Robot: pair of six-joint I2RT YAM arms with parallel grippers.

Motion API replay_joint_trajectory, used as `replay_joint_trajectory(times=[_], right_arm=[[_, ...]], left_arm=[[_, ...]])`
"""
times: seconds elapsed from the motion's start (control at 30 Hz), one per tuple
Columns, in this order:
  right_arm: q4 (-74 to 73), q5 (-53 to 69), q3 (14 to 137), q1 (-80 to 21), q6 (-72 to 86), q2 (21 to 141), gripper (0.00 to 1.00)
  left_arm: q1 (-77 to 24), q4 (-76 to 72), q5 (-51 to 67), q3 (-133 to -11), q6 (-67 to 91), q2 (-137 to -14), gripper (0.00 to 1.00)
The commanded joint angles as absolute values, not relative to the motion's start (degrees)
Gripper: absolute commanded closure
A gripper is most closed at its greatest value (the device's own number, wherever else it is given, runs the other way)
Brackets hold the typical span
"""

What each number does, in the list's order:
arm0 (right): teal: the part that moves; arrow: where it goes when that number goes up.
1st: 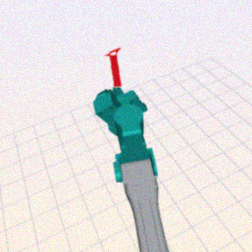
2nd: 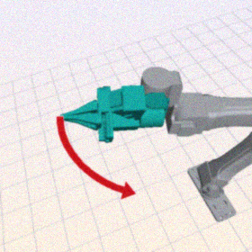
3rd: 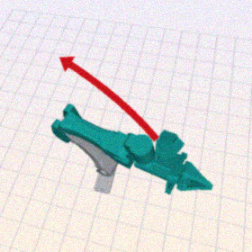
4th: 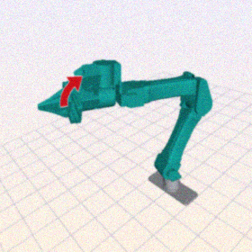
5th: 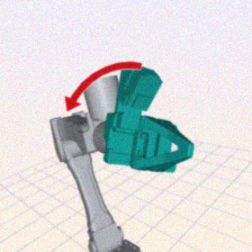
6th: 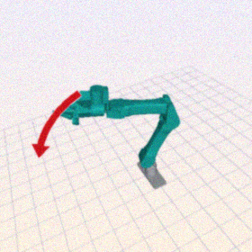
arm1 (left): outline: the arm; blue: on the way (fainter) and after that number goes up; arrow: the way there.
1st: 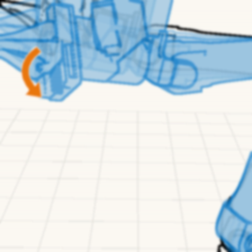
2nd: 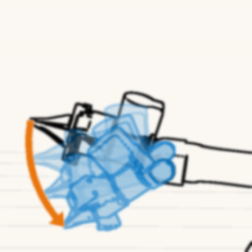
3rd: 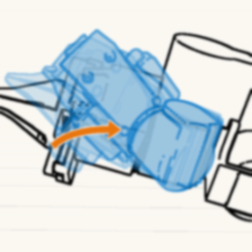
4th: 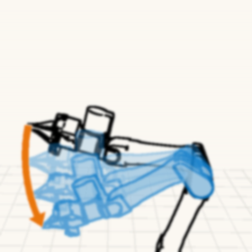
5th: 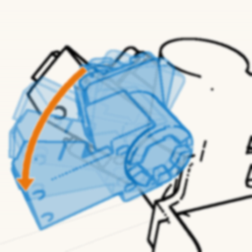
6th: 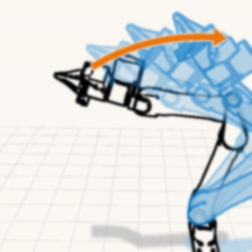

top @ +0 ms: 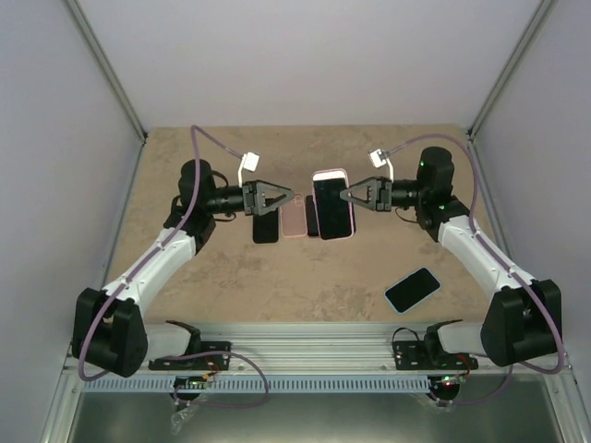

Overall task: Take the phone out of the phone case
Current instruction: Remove the phone case from the phone.

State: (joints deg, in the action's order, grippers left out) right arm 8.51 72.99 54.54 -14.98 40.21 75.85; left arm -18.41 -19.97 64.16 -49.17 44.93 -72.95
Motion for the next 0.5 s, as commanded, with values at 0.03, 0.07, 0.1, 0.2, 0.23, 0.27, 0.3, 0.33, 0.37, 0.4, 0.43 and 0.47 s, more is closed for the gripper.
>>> replay_joint_trajectory(times=[0.03, 0.07, 0.1, 0.2, 0.23, 0.27, 0.3, 0.33, 0.37, 0.4, 0.43, 0.47], right_arm=[[22.8, 73.7, 53.6, -13.6, 52.3, 74.3, 0.99], [26.4, 73.5, 53.1, -13.4, 55.3, 74.3, 1.00], [29.7, 73.3, 52.6, -13.3, 59.4, 74.5, 1.00], [37.8, 72.3, 51.7, -13.3, 66.8, 75.0, 0.99], [39.3, 72.1, 51.5, -13.3, 68.2, 75.1, 0.99], [40.4, 71.8, 51.4, -13.3, 69.4, 75.1, 0.99], [41.5, 71.6, 51.3, -13.3, 70.6, 75.2, 0.99], [42.5, 71.5, 51.2, -13.3, 71.6, 75.2, 0.99], [43.5, 71.3, 51.0, -13.3, 72.6, 75.3, 0.99], [45.2, 71.1, 50.8, -13.3, 73.7, 75.3, 0.99], [46.9, 70.9, 50.4, -13.3, 74.9, 75.3, 0.99], [48.4, 70.8, 50.2, -13.3, 76.3, 75.4, 0.99]], left_arm=[[-18.5, -32.2, 64.8, -43.9, 50.5, -70.0, 0.23], [-18.7, -34.0, 64.6, -42.8, 51.6, -69.7, 0.23], [-19.2, -34.7, 64.5, -42.0, 51.8, -69.5, 0.24], [-22.1, -34.6, 64.6, -41.4, 51.0, -69.3, 0.26], [-23.2, -34.2, 64.7, -41.4, 50.3, -69.3, 0.26], [-24.2, -34.2, 64.8, -41.6, 50.2, -69.3, 0.26], [-24.9, -34.3, 64.9, -41.7, 50.0, -69.4, 0.27], [-25.5, -34.3, 64.9, -41.8, 50.1, -69.6, 0.27], [-25.9, -34.6, 64.9, -41.9, 50.3, -69.9, 0.27], [-26.3, -35.0, 64.8, -41.8, 50.5, -70.3, 0.29], [-26.6, -35.2, 64.7, -41.8, 50.4, -70.5, 0.29], [-27.0, -35.3, 64.5, -41.8, 50.4, -70.7, 0.30]])
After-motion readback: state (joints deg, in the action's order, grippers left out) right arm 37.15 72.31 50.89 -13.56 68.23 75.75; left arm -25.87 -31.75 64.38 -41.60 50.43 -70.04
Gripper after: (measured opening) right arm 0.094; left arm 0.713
